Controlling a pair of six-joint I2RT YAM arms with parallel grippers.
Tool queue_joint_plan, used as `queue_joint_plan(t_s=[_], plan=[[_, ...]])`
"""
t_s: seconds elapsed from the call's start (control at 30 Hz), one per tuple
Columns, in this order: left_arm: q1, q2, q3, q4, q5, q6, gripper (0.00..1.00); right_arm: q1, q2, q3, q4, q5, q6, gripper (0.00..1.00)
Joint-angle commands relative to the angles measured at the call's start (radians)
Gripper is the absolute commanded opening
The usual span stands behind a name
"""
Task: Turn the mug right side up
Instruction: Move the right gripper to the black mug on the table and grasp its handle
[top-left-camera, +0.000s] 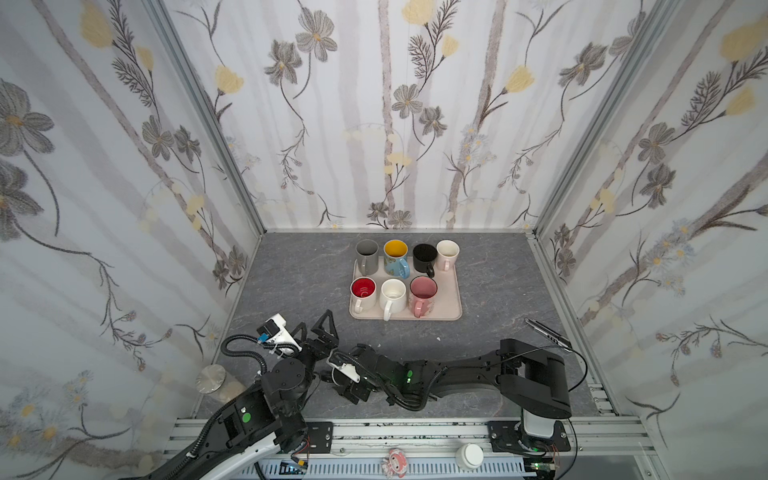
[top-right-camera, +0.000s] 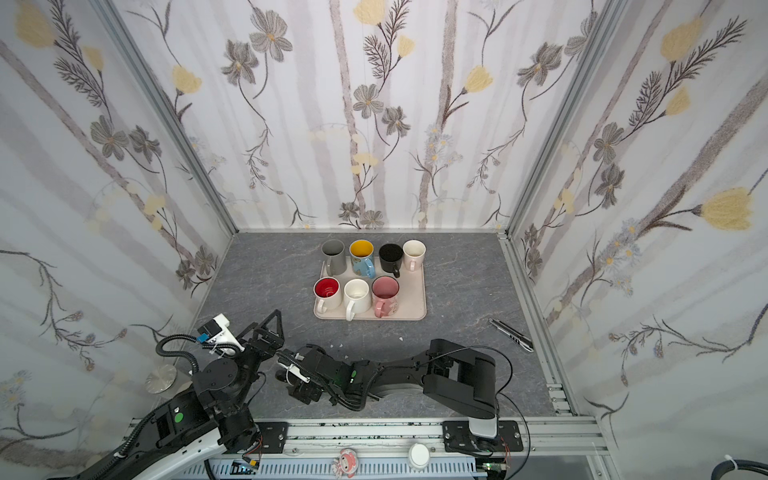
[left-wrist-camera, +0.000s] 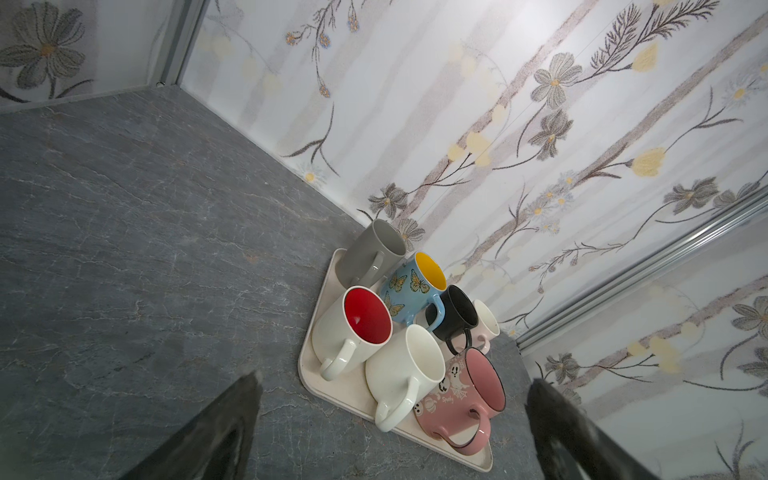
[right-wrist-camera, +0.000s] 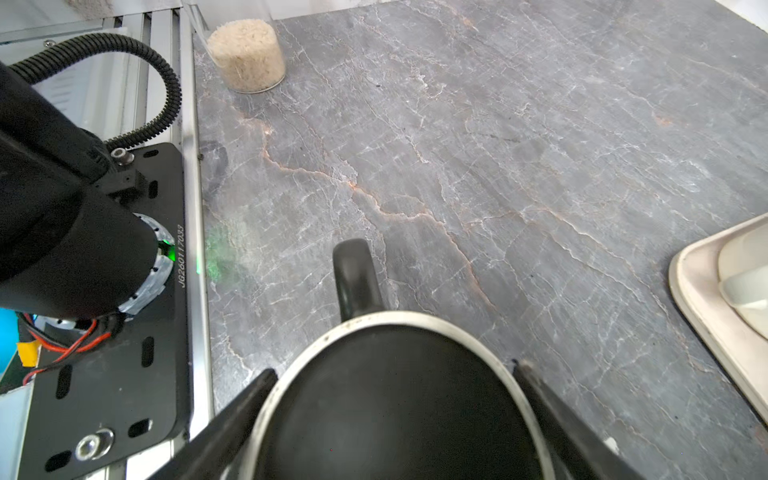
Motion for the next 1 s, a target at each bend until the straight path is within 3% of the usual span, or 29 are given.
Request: queue_joint_plan(t_s=[0.0,0.43,0.63,0.77,0.97], plan=[[0.001,0.015,0.007,0.014,0.003,0.007,1.0,-0.01,-0.032,-0.039,0.017,0.022,0.014,0.81],[0.004,0.173,-0.018,0.127,0.156,0.092,1.0,-0.07,-0.261,-0.349,0.059,0.081,0.112,0.8],[0.053,0.321,-0.016,0.155,0.309,0.121,1.0,-0.08,-0.347,-0.443,0.064,0.141,0.169,1.0],[0.111,0.453,-0.007,0.155,0.412,0.112,0.95,-0.082,-0.39,-0.472,0.061,0.159,0.194,1.0],[0.117,0.638,0.0,0.215,0.476,0.12,0.88,-0.1,-0.447,-0.51,0.035,0.207,0.222,1.0]])
